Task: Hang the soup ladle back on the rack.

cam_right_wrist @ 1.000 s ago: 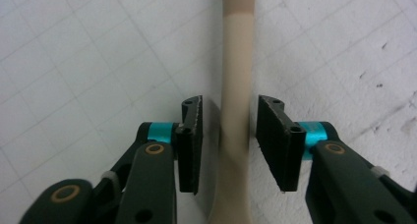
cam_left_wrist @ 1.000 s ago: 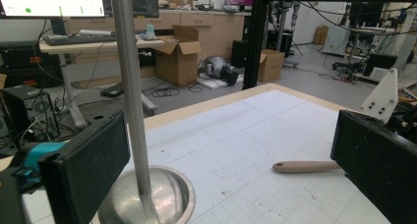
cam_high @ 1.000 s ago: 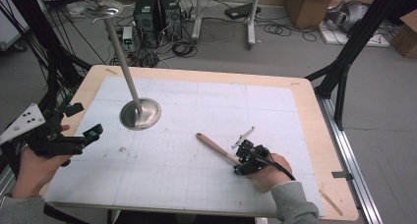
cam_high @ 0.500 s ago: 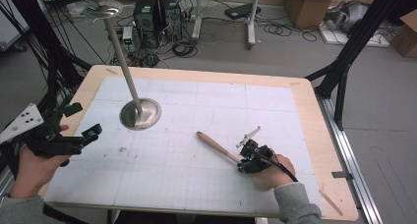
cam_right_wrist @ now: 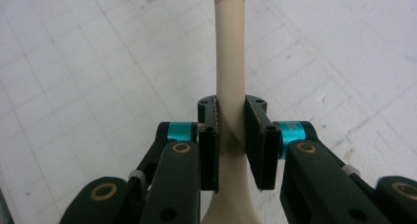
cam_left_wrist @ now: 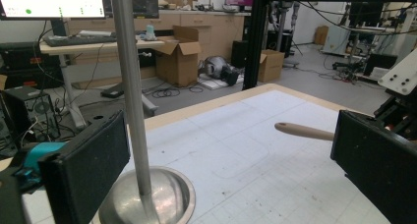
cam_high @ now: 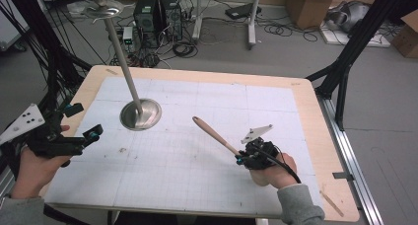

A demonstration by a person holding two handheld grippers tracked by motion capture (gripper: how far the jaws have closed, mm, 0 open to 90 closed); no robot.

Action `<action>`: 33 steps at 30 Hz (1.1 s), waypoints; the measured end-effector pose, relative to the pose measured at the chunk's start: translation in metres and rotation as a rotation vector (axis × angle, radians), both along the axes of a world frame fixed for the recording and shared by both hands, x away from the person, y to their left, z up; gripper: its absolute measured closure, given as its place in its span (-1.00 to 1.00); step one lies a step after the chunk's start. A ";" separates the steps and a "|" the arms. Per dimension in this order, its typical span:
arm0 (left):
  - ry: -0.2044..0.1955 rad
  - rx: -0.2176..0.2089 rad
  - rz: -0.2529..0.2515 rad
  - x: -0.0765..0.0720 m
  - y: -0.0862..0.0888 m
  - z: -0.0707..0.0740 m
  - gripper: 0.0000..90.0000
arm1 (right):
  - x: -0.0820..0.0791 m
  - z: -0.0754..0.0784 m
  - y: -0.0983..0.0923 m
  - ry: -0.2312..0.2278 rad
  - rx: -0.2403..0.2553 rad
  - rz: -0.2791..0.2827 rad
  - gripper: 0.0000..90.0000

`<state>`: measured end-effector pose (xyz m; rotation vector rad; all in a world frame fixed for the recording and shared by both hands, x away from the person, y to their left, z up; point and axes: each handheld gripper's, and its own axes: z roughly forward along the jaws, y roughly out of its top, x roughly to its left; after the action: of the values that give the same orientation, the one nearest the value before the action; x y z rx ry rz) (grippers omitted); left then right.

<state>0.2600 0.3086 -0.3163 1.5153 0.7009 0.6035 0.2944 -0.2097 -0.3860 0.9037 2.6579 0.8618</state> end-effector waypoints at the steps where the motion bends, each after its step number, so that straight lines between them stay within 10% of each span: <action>1: 0.000 0.000 0.000 0.000 0.000 0.000 -0.96 | -0.001 0.001 0.000 -0.009 0.008 0.002 0.72; 33: -0.005 -0.011 0.029 -0.010 0.010 0.001 -0.96 | 0.016 0.061 0.020 -0.121 0.214 0.064 0.72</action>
<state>0.2495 0.3189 -0.3149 1.4956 0.7224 0.6240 0.3106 -0.1894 -0.3251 0.7862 2.5390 1.1941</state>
